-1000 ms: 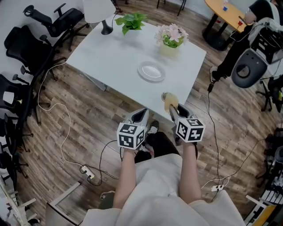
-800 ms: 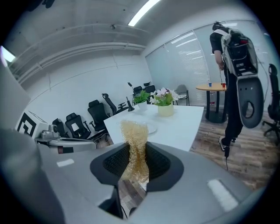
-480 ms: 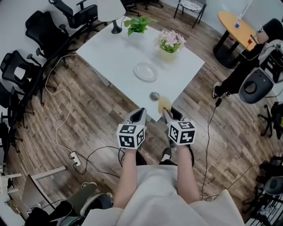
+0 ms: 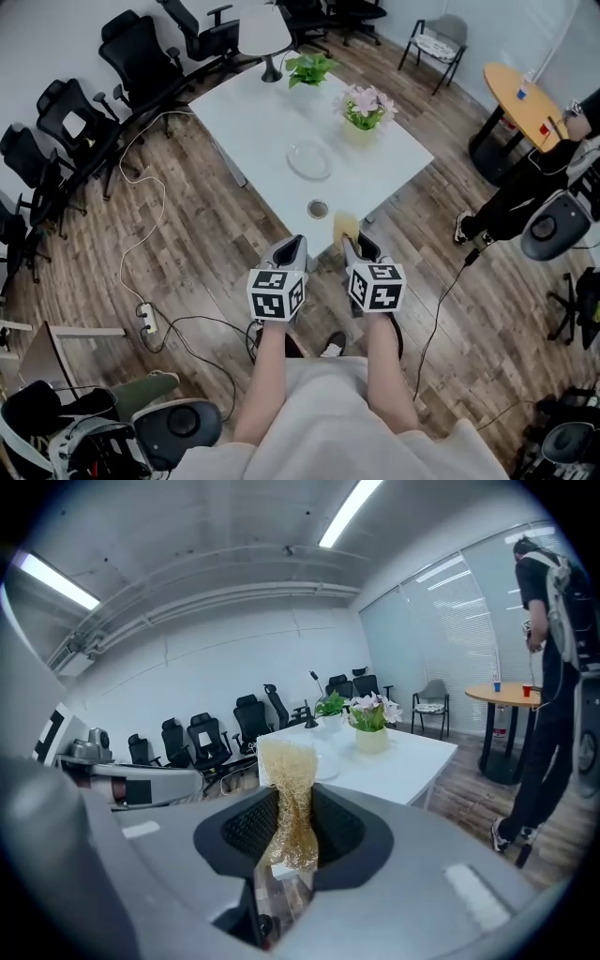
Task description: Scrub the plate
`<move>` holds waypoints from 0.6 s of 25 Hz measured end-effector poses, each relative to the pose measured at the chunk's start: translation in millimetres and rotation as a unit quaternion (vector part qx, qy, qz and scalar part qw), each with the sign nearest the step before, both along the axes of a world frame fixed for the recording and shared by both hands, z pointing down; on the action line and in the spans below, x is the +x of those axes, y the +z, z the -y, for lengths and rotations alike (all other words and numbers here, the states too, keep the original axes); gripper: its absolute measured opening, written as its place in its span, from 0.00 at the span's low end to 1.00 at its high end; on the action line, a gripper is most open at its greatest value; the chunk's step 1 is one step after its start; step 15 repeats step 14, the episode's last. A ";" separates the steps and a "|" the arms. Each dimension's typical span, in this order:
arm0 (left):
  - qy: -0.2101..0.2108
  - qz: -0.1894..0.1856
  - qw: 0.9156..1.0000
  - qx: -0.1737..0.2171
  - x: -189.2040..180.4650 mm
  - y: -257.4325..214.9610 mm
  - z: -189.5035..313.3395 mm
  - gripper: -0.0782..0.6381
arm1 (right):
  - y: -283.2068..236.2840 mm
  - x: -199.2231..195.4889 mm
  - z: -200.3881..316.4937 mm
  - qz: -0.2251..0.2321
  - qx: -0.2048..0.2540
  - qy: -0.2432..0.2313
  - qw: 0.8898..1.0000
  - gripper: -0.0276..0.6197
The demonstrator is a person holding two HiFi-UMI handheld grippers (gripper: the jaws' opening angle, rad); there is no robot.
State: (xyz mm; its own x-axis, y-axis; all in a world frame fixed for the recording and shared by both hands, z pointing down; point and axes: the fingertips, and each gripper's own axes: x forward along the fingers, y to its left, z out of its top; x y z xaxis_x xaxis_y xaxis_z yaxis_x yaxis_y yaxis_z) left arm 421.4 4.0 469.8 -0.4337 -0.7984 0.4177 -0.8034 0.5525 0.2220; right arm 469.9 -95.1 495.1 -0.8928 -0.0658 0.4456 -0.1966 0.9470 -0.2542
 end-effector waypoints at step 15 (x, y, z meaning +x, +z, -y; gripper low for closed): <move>-0.024 0.008 0.999 -0.021 18.0 -19.2 -4.0 0.11 | -21.7 15.8 12.1 0.023 -0.004 -0.012 1.000 0.23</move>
